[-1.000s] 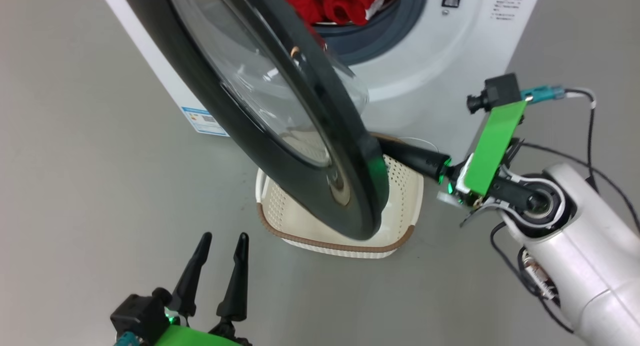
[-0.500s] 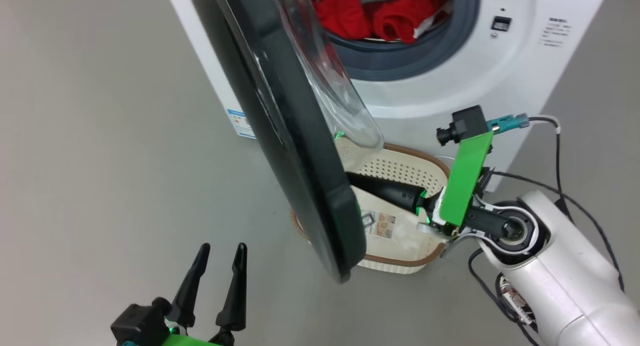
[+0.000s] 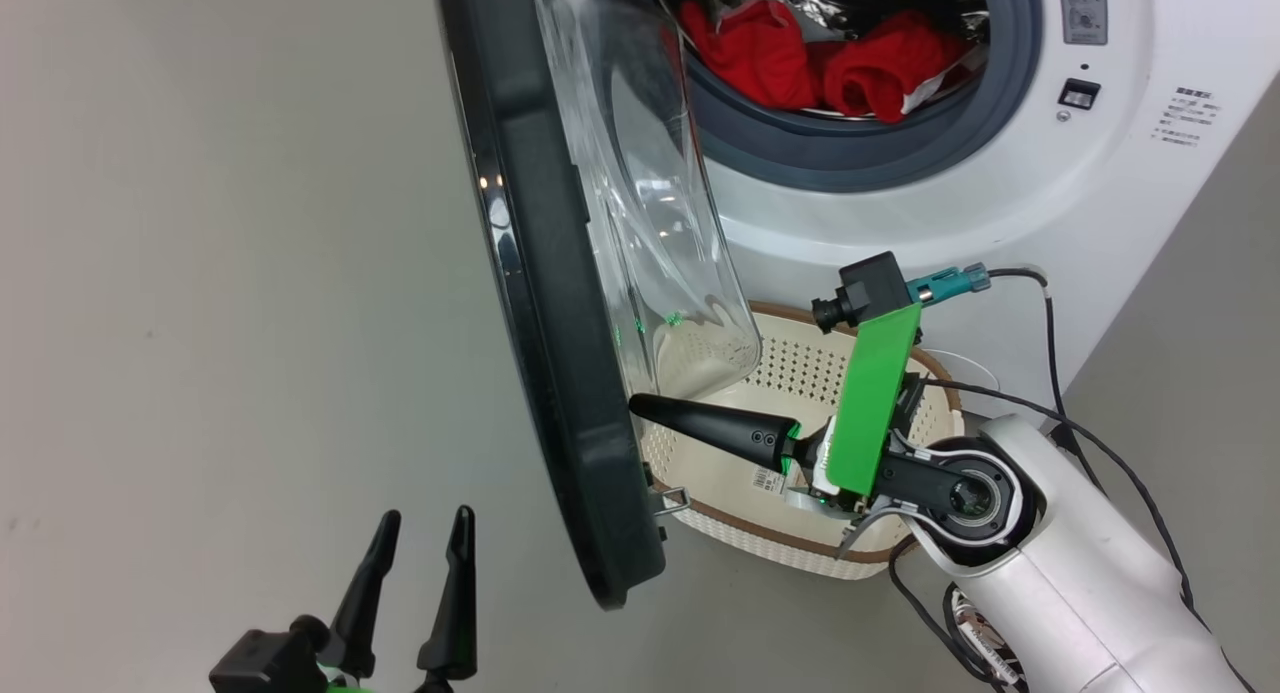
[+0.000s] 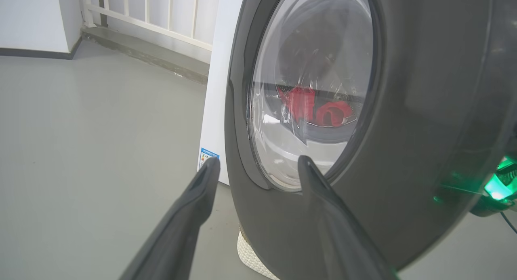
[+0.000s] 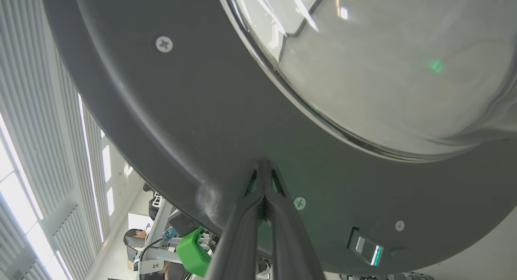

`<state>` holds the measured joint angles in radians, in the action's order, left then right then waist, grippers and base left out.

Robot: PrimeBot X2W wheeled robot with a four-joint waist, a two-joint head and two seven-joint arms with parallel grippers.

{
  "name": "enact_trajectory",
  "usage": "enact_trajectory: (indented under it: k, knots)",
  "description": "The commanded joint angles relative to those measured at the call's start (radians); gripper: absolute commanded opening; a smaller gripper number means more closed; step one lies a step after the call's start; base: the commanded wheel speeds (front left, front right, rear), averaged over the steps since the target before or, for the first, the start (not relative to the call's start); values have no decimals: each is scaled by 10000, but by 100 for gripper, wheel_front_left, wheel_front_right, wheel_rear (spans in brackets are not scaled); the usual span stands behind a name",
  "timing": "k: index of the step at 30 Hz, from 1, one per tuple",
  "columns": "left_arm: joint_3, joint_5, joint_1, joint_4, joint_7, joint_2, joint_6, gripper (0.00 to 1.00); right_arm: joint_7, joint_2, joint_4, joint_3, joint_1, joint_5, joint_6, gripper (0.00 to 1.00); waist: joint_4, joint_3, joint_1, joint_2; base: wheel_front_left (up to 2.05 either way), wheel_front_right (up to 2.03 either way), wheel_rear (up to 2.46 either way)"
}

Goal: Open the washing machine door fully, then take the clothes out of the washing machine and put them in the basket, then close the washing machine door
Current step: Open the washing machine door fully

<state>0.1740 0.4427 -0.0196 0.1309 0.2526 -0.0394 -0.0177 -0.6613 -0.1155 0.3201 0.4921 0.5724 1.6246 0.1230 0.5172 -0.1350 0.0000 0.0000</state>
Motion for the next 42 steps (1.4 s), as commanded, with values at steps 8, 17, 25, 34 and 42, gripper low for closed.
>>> enact_trajectory:
  k: [8, 17, 25, 34, 42]
  knots:
    - [-425, 14, -71, -354, 92, -108, 173, 100, -74, 472, -304, 173, 13, -122, 77, 0, 73, -14, 0, 0, 0, 0, 0]
    - [-414, 52, 1, -390, 92, -108, 195, 100, 313, 522, -186, 164, -47, -494, 77, 0, 33, 76, 0, 0, 0, 0, 0]
    - [-528, -71, -43, -339, 92, -108, 13, 100, 907, 214, -55, 167, -519, -881, 77, 100, -319, 214, 0, 0, 0, 0, 0]
    - [-722, -269, 16, -249, 92, -108, -64, 100, 2196, -379, 239, 126, -1514, -1292, 77, 100, -733, 503, 0, 0, 0, 0, 0]
    - [-799, -288, 51, -265, 92, -108, -48, 100, 3513, -868, 546, 202, -2295, -1605, 77, 100, -926, 596, 0, 0, 0, 0, 0]
